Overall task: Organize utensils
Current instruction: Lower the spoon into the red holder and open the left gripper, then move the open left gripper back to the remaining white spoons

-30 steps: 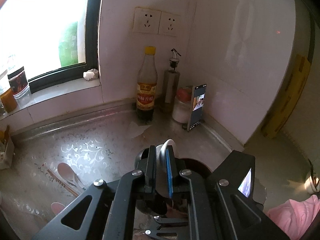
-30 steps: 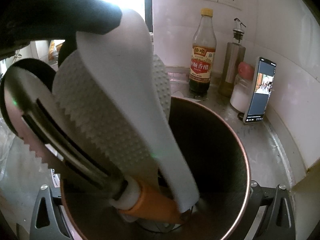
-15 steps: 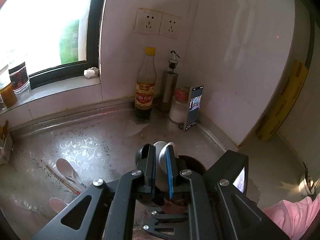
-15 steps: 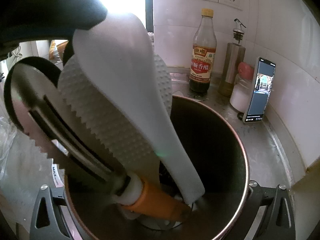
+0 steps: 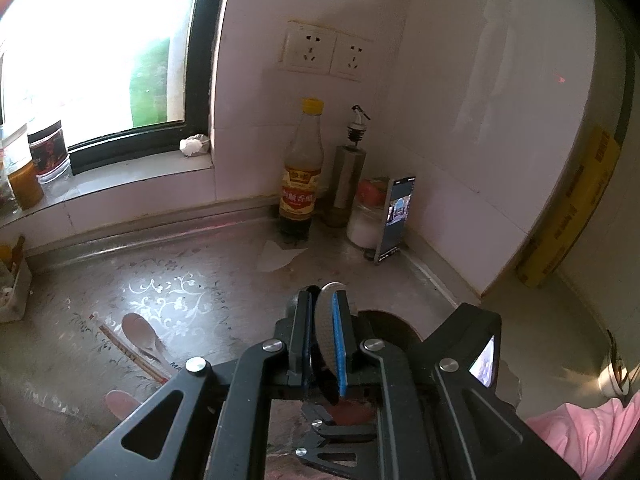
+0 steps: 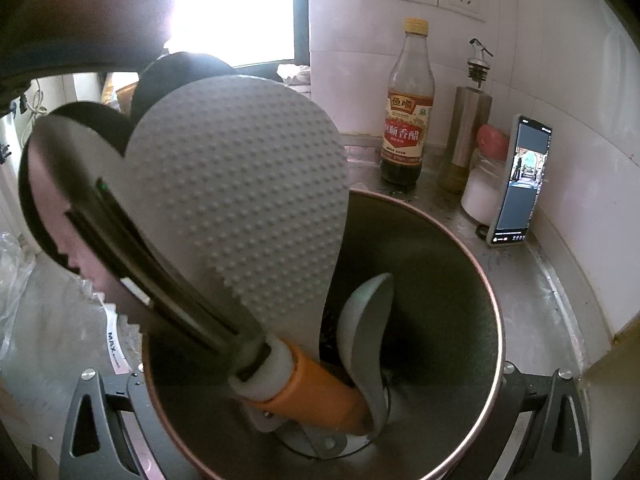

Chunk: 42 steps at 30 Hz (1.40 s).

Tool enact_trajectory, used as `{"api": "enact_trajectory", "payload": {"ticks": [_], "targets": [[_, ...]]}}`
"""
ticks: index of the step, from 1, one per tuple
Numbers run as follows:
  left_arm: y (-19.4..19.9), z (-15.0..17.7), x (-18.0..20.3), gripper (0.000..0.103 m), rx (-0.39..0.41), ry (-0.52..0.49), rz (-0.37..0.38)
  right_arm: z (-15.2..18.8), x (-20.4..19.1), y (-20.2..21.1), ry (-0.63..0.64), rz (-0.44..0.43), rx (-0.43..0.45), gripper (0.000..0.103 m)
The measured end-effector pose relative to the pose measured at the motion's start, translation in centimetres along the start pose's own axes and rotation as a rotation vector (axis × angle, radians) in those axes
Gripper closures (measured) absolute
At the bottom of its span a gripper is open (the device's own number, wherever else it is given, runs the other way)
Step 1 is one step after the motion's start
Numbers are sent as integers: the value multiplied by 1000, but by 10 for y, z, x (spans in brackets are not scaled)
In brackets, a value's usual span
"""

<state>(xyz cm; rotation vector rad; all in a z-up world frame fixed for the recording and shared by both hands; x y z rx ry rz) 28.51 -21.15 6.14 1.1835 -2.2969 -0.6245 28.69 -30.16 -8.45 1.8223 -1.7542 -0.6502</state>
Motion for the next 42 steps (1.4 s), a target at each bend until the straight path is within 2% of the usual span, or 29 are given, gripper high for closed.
{"api": "enact_trajectory", "payload": {"ticks": [1, 3, 4, 5, 7, 9, 11, 15, 17, 26, 33, 37, 42], "targets": [[0, 1, -1, 92, -2, 5, -5, 0, 0, 0, 0, 0, -1, 0], [1, 2, -3, 79, -3, 11, -13, 0, 0, 0, -1, 1, -1, 0], [2, 2, -5, 69, -2, 16, -20, 0, 0, -1, 0, 1, -1, 0], [3, 2, -6, 65, 0, 19, -25, 0, 0, -1, 0, 1, -1, 0], [4, 2, -7, 64, 1, 22, -28, 0, 0, -1, 0, 1, -1, 0], [5, 2, -9, 59, 2, 26, -35, 0, 1, -1, 0, 1, -2, 0], [6, 2, -13, 48, 2, 34, -52, 1, 1, 0, 1, 1, -2, 0], [8, 3, -22, 42, 5, 48, -83, 1, 1, 0, 0, 1, -1, 0], [9, 3, -28, 32, 9, 57, -96, 1, 1, 0, 0, 3, -2, 0], [17, 9, -60, 21, 31, 117, -175, 0, 0, 0, 1, 4, -4, 0], [25, 19, -99, 16, 46, 217, -241, 5, 0, 3, 5, 3, -6, 0], [33, 35, -143, 15, 49, 381, -299, 6, -1, 2, 4, 6, -9, 0], [45, 65, -200, 15, 39, 592, -416, 4, 0, 0, 6, 9, -14, 0]]}}
Point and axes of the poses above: each gripper's, at about its wrist camera, not at the fingertips, and y roughly against the way its jaws point, x to its right, z to its underside, the point moved 7 cm from there along -y, roughly the way its jaws point, and after that the axes turned 4 degrees about x, right-handed, at the moved point
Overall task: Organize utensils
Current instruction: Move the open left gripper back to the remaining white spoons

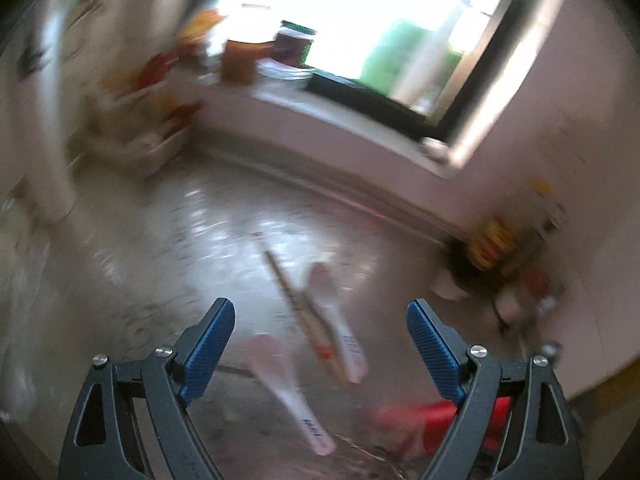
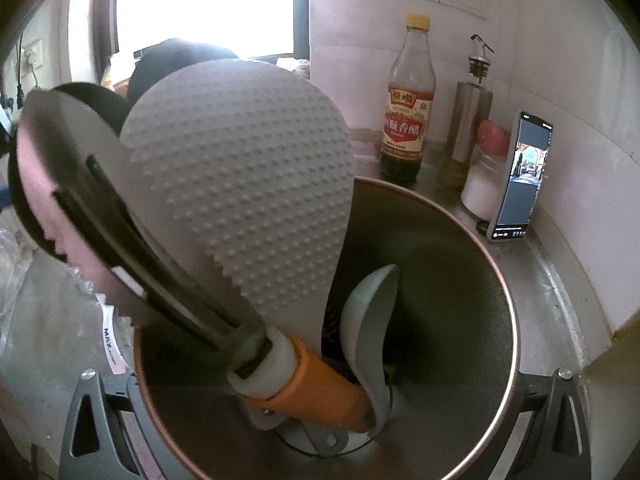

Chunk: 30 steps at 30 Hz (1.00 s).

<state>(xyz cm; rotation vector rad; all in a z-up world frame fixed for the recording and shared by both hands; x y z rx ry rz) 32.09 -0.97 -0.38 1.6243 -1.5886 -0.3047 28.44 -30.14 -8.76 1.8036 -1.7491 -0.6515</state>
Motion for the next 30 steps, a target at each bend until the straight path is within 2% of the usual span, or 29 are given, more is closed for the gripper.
{"api": "enact_trajectory", "payload": {"ticks": [4, 10, 16, 23, 30], "targets": [[-10, 3, -38, 10, -17, 104, -69, -1, 0, -1, 2, 4, -3, 0], [-30, 14, -67, 6, -52, 162, -130, -1, 1, -3, 4, 9, -11, 0], [-61, 43, -84, 6, -176, 252, -117, -2, 3, -5, 1, 14, -15, 0], [-80, 61, -69, 6, -235, 206, -82, -1, 4, -7, 4, 16, -20, 0], [-100, 72, -52, 6, -283, 112, -114, 0, 4, -6, 8, 17, -18, 0]]}}
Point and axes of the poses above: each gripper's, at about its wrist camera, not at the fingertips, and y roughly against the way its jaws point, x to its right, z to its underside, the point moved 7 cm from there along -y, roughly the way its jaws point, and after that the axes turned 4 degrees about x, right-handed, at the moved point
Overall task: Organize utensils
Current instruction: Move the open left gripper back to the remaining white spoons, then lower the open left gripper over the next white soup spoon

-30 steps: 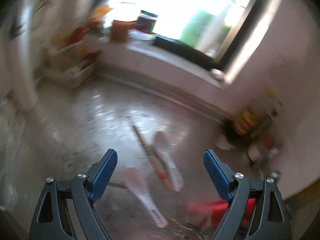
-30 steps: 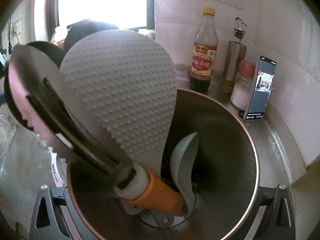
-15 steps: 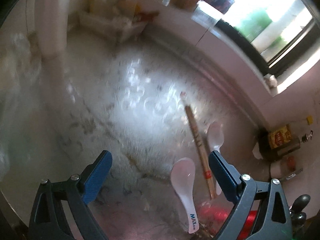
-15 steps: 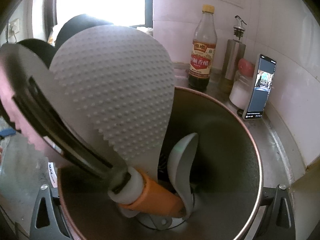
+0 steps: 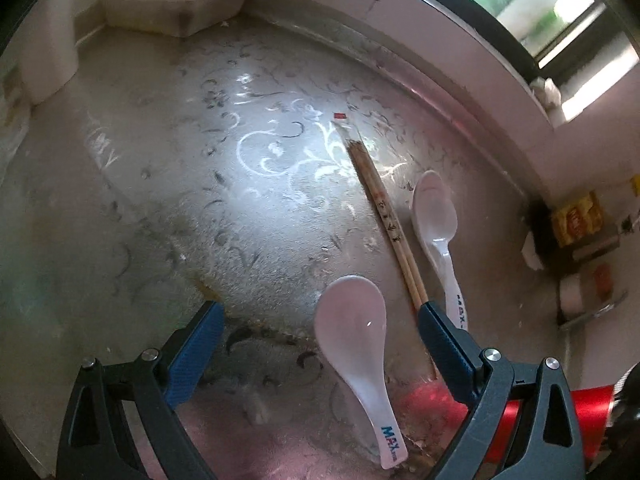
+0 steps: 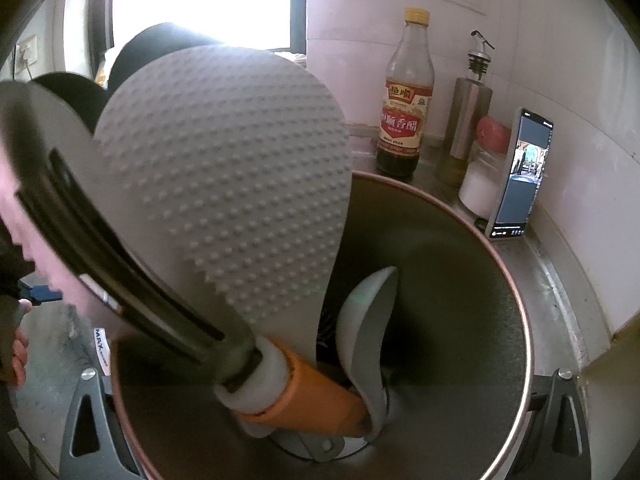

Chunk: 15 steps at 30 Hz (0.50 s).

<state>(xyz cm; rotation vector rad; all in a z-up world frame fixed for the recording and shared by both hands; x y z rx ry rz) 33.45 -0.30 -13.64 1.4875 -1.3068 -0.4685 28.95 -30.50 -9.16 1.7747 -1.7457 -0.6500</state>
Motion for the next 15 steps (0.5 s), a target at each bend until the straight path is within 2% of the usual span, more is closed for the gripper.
{"api": "enact_trajectory", "payload": {"ticks": [7, 15], "targets": [[-12, 0, 14, 6, -16, -94, -89, 0, 0, -1, 0, -1, 0, 0], [-24, -2, 22, 6, -17, -186, -154, 1, 0, -1, 0, -2, -1, 0]]}}
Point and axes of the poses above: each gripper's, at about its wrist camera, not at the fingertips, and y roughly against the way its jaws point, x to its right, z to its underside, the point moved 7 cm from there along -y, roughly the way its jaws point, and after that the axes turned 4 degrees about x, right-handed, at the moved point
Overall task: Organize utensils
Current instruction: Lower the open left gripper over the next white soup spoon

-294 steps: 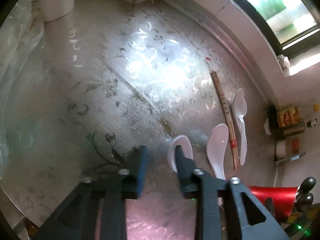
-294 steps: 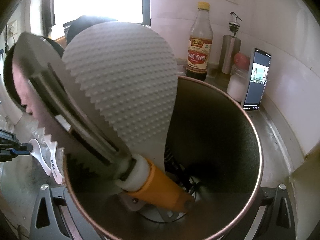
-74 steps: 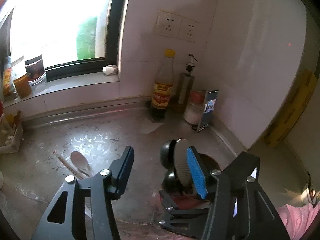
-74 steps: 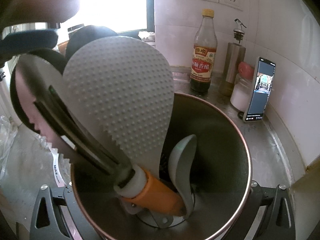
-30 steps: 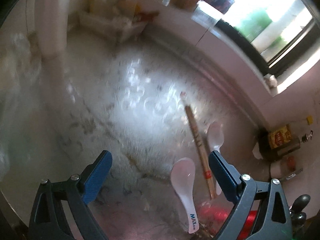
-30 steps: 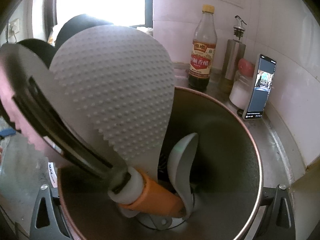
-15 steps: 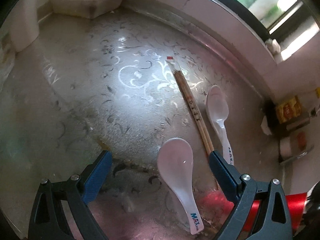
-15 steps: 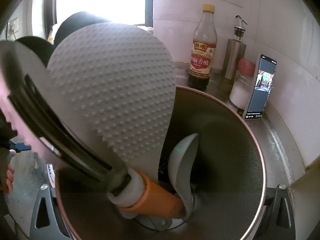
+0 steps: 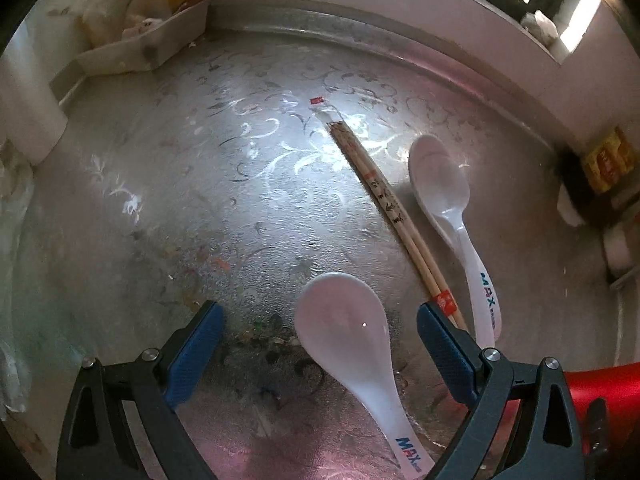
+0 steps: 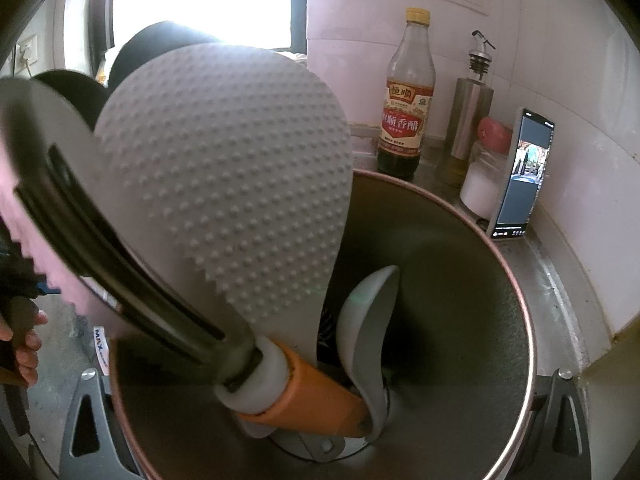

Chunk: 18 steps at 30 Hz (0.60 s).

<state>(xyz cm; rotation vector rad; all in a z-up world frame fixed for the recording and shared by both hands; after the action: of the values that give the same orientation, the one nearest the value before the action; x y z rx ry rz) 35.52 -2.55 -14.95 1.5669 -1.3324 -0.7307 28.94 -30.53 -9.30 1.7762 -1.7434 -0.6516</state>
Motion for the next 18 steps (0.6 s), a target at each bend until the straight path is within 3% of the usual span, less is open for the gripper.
{"api": "enact_trajectory", "payload": {"ticks": [8, 18], "targets": [[-9, -4, 22, 22, 52, -58, -45, 1, 1, -1, -1, 0, 0, 0], [1, 9, 29, 25, 77, -108, -68, 2, 1, -1, 1, 2, -3, 0]]}}
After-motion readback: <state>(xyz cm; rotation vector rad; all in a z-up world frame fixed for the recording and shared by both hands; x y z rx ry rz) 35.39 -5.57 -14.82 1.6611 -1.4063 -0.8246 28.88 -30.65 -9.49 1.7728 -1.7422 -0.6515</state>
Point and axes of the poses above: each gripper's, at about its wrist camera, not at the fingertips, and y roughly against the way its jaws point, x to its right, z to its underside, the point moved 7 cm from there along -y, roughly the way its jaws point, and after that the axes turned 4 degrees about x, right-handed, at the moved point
